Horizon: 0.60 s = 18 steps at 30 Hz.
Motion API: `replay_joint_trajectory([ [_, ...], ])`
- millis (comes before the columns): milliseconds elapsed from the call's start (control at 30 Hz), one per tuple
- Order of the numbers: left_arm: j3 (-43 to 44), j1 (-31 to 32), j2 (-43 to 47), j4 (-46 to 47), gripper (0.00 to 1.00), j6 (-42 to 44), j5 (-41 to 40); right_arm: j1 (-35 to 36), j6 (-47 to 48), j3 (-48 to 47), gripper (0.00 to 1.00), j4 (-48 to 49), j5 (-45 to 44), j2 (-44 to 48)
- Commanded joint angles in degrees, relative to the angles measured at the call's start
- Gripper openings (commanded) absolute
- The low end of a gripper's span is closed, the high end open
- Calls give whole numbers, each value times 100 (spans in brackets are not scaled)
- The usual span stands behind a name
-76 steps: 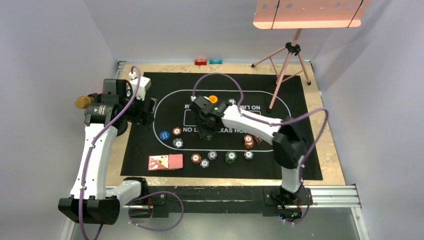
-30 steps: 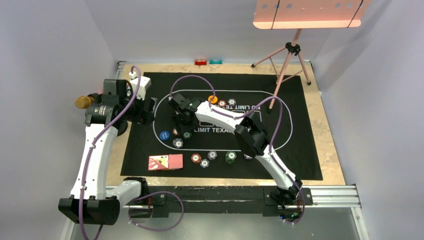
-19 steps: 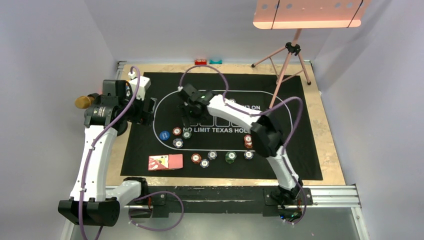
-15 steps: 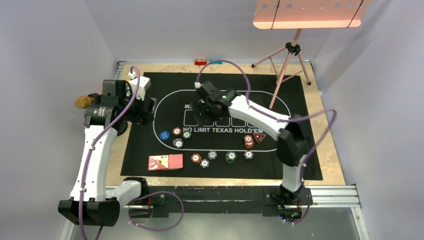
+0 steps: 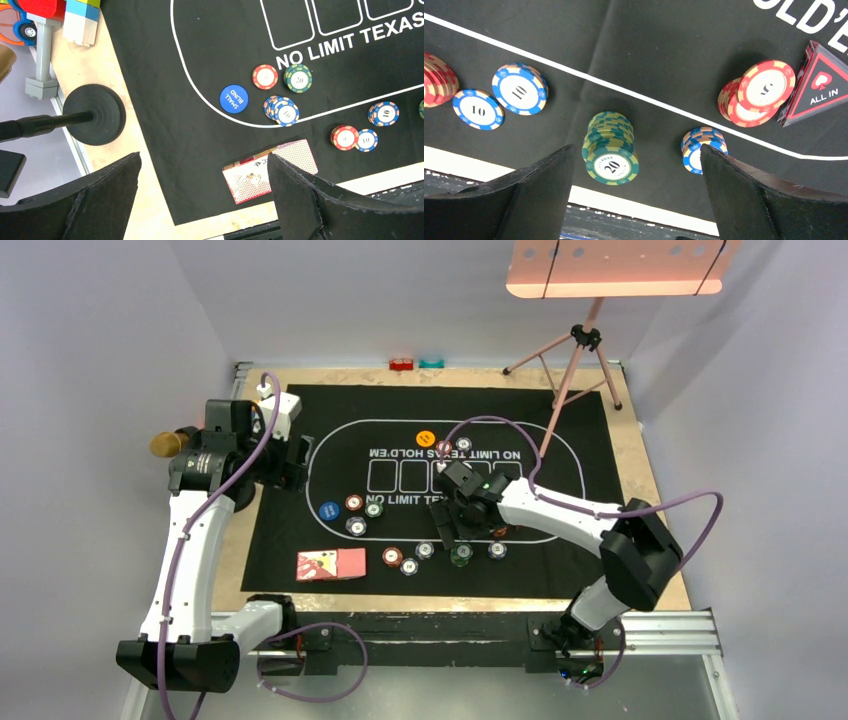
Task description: Distribute texas hold em gaming equipment
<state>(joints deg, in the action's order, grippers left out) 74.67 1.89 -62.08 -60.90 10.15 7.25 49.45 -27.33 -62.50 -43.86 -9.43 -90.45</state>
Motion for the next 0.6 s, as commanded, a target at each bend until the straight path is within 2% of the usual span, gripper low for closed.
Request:
replay_joint_trajectory([
  [0, 13, -44, 13, 118, 100, 48, 58, 16, -212, 307, 96, 492, 42, 433],
  [333, 8, -47, 5, 119, 100, 59, 19, 21, -255, 432, 95, 924, 411, 147],
  [567, -13, -46, 14, 140, 100, 66, -5, 26, -335, 547, 84, 1010, 532, -122],
])
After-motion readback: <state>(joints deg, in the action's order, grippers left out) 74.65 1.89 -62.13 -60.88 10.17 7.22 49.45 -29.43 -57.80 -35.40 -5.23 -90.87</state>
